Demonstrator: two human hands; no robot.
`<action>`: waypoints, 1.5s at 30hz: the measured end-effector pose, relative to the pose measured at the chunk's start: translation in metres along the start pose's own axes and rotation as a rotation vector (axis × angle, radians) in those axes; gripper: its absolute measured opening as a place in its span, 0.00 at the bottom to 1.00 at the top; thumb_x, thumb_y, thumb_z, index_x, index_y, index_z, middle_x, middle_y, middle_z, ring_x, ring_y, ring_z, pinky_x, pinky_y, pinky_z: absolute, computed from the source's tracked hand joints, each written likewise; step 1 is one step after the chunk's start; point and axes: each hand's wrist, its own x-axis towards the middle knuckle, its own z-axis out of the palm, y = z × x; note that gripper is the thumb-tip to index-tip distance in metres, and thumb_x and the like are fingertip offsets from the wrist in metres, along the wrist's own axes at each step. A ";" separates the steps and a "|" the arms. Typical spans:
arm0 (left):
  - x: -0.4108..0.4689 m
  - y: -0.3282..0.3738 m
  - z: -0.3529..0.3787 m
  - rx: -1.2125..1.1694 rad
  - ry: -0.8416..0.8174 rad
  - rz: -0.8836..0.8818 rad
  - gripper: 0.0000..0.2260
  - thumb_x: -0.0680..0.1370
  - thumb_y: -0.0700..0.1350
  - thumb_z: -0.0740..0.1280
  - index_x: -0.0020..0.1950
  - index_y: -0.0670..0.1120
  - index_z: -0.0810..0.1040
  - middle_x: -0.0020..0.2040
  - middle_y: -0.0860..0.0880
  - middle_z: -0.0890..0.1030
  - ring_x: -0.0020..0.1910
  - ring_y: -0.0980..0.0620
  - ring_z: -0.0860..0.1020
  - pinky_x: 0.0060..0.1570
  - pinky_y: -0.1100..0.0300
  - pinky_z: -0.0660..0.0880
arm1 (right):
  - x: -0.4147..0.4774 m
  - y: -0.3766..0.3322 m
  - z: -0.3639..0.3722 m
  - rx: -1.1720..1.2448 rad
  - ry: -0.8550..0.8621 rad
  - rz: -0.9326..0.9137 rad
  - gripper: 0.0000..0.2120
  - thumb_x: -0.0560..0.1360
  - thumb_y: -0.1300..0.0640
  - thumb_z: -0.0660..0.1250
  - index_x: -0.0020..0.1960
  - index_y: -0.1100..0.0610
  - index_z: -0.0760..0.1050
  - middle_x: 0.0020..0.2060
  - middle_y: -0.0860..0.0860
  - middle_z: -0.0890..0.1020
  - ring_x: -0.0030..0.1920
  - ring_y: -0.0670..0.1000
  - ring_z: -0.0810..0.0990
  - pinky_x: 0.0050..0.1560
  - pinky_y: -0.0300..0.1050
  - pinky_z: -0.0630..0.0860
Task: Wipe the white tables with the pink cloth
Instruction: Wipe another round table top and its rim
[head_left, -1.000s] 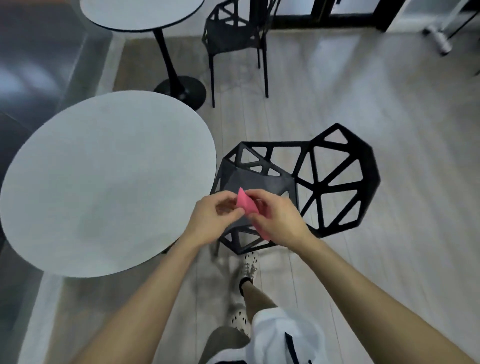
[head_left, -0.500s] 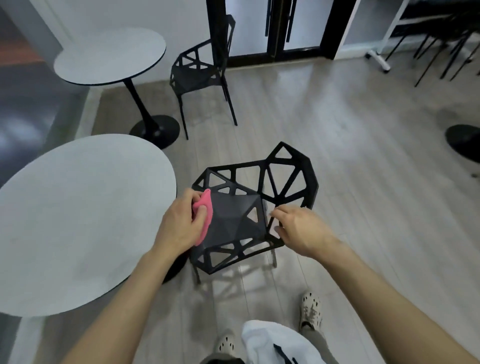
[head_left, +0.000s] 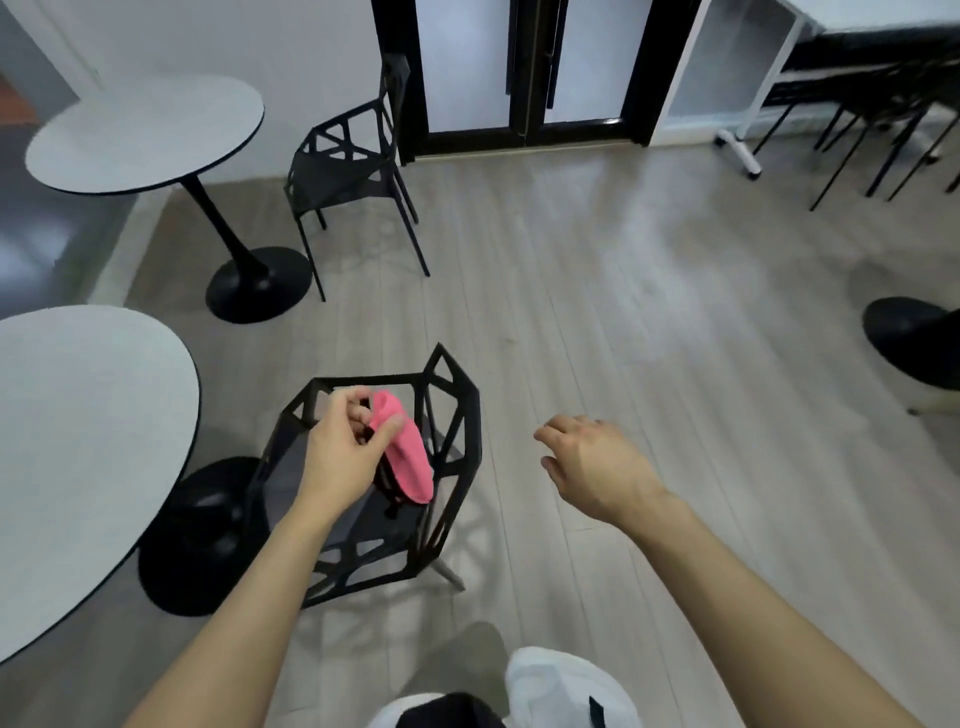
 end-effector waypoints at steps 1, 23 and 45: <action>0.006 0.005 0.007 -0.042 0.009 -0.043 0.17 0.77 0.60 0.78 0.63 0.62 0.78 0.53 0.58 0.84 0.53 0.61 0.83 0.53 0.61 0.79 | 0.009 0.013 -0.003 0.001 -0.002 -0.012 0.15 0.86 0.50 0.59 0.69 0.52 0.76 0.66 0.49 0.80 0.63 0.56 0.80 0.62 0.52 0.75; 0.354 0.133 0.136 0.208 -0.035 0.013 0.17 0.66 0.42 0.88 0.41 0.54 0.80 0.41 0.53 0.81 0.40 0.54 0.81 0.43 0.54 0.79 | 0.378 0.201 -0.124 -0.099 0.027 -0.289 0.14 0.87 0.52 0.56 0.68 0.54 0.75 0.64 0.52 0.80 0.62 0.57 0.81 0.63 0.55 0.77; 0.572 0.042 -0.016 0.199 0.520 -0.491 0.13 0.83 0.48 0.73 0.46 0.55 0.69 0.33 0.53 0.79 0.33 0.52 0.78 0.40 0.47 0.77 | 0.822 0.062 -0.185 -0.260 -0.053 -0.856 0.12 0.86 0.56 0.59 0.67 0.55 0.75 0.62 0.54 0.79 0.61 0.60 0.79 0.61 0.54 0.77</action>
